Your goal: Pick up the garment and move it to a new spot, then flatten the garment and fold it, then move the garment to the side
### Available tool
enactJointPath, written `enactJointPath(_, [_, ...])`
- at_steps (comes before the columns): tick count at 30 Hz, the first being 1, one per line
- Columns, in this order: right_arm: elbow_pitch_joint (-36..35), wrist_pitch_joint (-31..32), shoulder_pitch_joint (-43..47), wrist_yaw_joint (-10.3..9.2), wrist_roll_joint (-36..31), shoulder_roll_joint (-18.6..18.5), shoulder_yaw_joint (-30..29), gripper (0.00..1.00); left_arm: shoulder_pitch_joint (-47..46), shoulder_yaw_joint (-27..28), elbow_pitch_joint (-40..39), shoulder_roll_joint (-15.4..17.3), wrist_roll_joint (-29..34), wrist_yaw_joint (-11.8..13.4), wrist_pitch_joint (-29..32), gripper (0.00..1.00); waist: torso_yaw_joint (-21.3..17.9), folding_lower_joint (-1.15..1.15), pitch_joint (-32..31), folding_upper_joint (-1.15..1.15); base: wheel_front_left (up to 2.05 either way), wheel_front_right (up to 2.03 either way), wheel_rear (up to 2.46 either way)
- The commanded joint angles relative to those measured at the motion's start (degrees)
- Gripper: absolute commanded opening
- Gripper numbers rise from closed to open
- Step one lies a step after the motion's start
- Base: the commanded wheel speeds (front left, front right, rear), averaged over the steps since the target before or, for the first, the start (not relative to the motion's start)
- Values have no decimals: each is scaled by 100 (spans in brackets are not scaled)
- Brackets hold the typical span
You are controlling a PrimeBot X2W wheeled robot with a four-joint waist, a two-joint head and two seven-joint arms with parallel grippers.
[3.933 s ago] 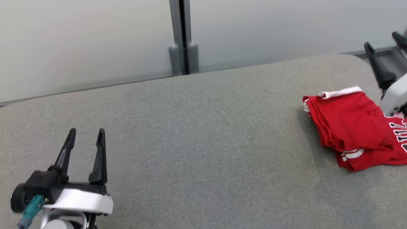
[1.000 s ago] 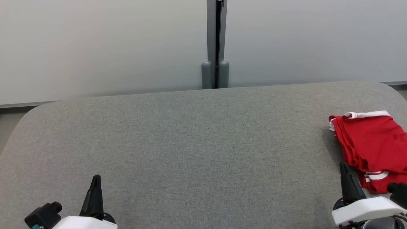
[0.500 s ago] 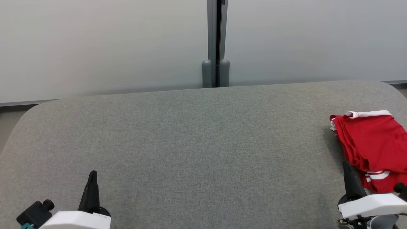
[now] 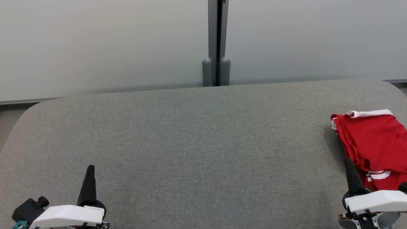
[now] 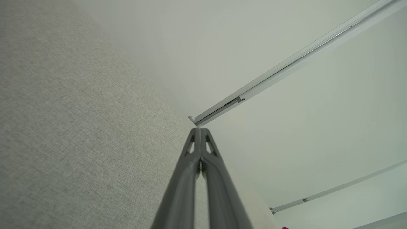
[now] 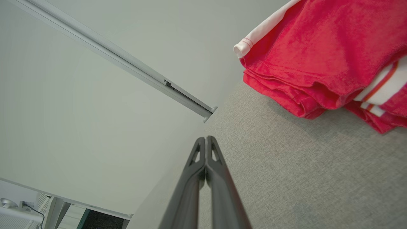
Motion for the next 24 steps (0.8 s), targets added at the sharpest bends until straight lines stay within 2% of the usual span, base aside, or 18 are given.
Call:
enactJointPath(1, [-78, 54, -138, 2, 164, -19, -49, 0, -189, 40, -81, 38, -177, -31, 39, 0, 2, 0, 4, 0, 0, 0, 0])
enactJointPath(24, [-79, 410, -217, 2, 1386, 61, -261, 0, -355, 141, -97, 42, -1451, -48, 393, 0, 21, 0, 58, 0, 0, 0, 0])
